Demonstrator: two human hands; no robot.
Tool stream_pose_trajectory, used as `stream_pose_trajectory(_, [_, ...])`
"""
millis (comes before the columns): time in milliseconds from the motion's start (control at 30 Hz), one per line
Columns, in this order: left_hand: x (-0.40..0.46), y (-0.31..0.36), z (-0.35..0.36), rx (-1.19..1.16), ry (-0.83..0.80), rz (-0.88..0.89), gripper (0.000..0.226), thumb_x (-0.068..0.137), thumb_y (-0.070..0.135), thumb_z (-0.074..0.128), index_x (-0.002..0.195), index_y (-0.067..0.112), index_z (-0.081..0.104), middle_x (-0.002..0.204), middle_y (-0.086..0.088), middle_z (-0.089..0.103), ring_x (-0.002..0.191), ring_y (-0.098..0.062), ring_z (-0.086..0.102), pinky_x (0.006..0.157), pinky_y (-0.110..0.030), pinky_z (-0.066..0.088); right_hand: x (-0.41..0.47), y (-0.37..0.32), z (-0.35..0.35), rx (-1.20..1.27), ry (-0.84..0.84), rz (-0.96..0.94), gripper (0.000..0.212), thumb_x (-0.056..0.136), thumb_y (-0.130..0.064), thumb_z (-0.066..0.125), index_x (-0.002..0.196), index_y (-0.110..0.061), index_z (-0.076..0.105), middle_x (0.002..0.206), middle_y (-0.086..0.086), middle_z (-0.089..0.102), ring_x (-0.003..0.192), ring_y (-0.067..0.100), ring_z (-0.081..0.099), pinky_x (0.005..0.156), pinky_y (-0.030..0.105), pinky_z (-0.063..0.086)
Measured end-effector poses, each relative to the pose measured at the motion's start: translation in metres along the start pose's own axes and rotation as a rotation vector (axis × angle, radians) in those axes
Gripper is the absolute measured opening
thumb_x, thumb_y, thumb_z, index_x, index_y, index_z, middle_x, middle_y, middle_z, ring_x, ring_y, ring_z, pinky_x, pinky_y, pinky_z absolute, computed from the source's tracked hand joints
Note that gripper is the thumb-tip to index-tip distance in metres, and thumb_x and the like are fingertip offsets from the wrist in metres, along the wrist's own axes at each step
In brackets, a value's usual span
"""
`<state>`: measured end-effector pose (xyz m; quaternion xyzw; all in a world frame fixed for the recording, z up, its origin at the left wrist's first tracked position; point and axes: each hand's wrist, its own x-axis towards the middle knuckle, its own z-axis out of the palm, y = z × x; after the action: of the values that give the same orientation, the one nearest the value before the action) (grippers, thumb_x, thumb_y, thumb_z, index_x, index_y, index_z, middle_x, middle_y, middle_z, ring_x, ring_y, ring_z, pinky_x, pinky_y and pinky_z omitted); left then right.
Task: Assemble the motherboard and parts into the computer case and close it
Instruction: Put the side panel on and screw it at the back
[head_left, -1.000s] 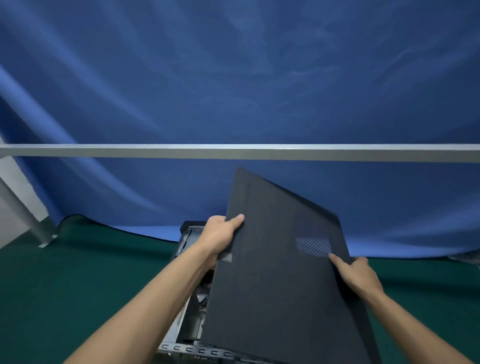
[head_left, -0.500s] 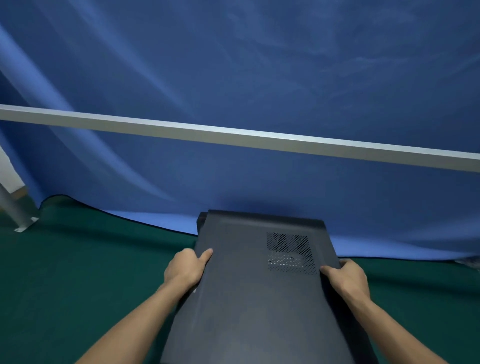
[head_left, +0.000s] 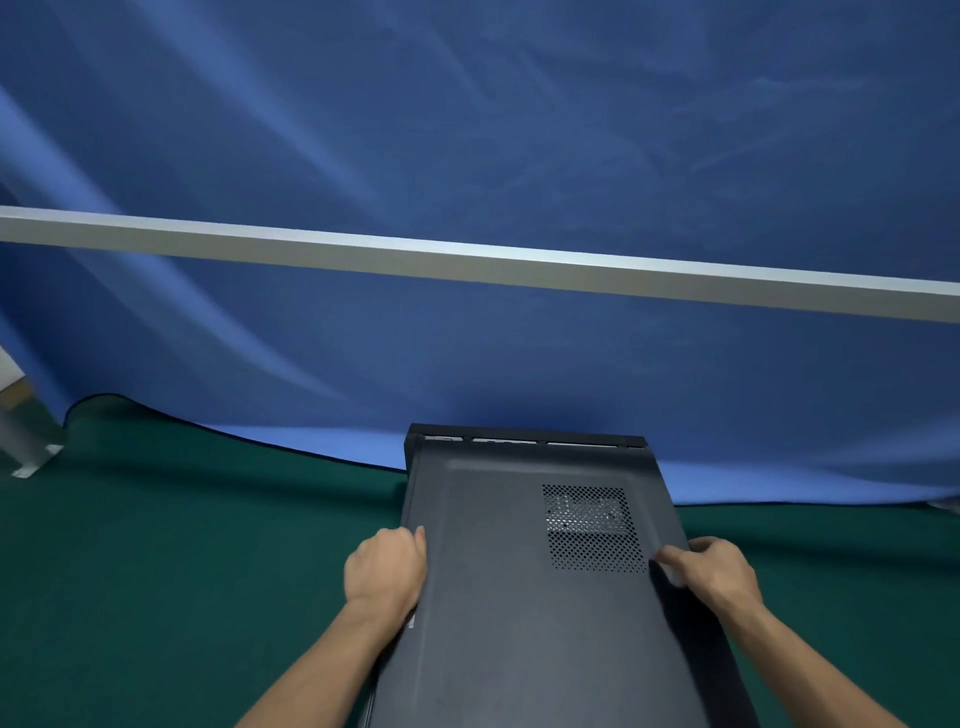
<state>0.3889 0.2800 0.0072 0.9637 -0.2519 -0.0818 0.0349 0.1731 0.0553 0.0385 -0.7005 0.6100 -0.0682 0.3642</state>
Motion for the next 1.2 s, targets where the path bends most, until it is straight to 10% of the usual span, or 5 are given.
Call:
stream_pose_trajectory(267, [0.013, 0.011, -0.007, 0.384, -0.088, 0.057, 0.034, 0.084, -0.007, 0.045, 0.101, 0.016, 0.063, 0.101, 0.002, 0.067, 0.091, -0.016, 0.066, 0.06, -0.026, 0.046, 0.009, -0.005, -0.009, -0.356, 0.141, -0.206, 0.02, 0.085, -0.021, 0.054, 0.091, -0.016, 0.073, 0.108, 0.009, 0.058, 0.095, 0.029, 0.056, 0.069, 0.033, 0.049])
stream_pose_trajectory(433, [0.02, 0.017, 0.007, 0.201, 0.146, 0.186, 0.028, 0.097, 0.014, 0.035, 0.123, 0.011, 0.045, 0.13, -0.008, 0.046, 0.112, -0.022, 0.049, 0.081, -0.029, 0.047, 0.016, -0.008, 0.004, -0.418, 0.057, -0.239, 0.036, 0.091, -0.029, 0.049, 0.123, -0.013, 0.054, 0.128, 0.007, 0.052, 0.113, 0.029, 0.048, 0.083, 0.037, 0.048])
stream_pose_trajectory(567, [0.016, 0.019, 0.024, -0.032, 0.032, 0.208, 0.055, 0.102, 0.04, 0.022, 0.15, 0.012, 0.018, 0.16, -0.004, 0.005, 0.146, -0.022, 0.009, 0.116, -0.032, 0.018, 0.02, -0.002, 0.022, -0.474, 0.02, -0.318, 0.055, 0.097, -0.042, 0.044, 0.142, -0.012, 0.034, 0.151, 0.002, 0.033, 0.133, 0.026, 0.035, 0.099, 0.039, 0.041])
stream_pose_trajectory(800, [0.023, 0.014, 0.034, -0.168, 0.042, 0.19, 0.057, 0.102, 0.041, 0.02, 0.152, 0.017, 0.009, 0.16, 0.004, -0.005, 0.146, -0.013, -0.008, 0.119, -0.03, 0.003, 0.034, 0.001, 0.042, -0.573, -0.056, -0.359, 0.07, 0.099, -0.053, 0.02, 0.153, -0.013, -0.001, 0.161, 0.004, -0.006, 0.147, 0.026, 0.004, 0.118, 0.039, 0.017])
stream_pose_trajectory(1200, [0.018, 0.01, 0.039, -0.187, 0.049, 0.179, 0.058, 0.101, 0.043, 0.021, 0.152, 0.019, 0.006, 0.159, 0.007, -0.008, 0.145, -0.01, -0.011, 0.119, -0.03, 0.001, 0.033, 0.009, 0.047, -0.616, -0.063, -0.385, 0.071, 0.099, -0.054, 0.014, 0.152, -0.012, -0.007, 0.16, 0.003, -0.014, 0.147, 0.025, -0.002, 0.118, 0.036, 0.009])
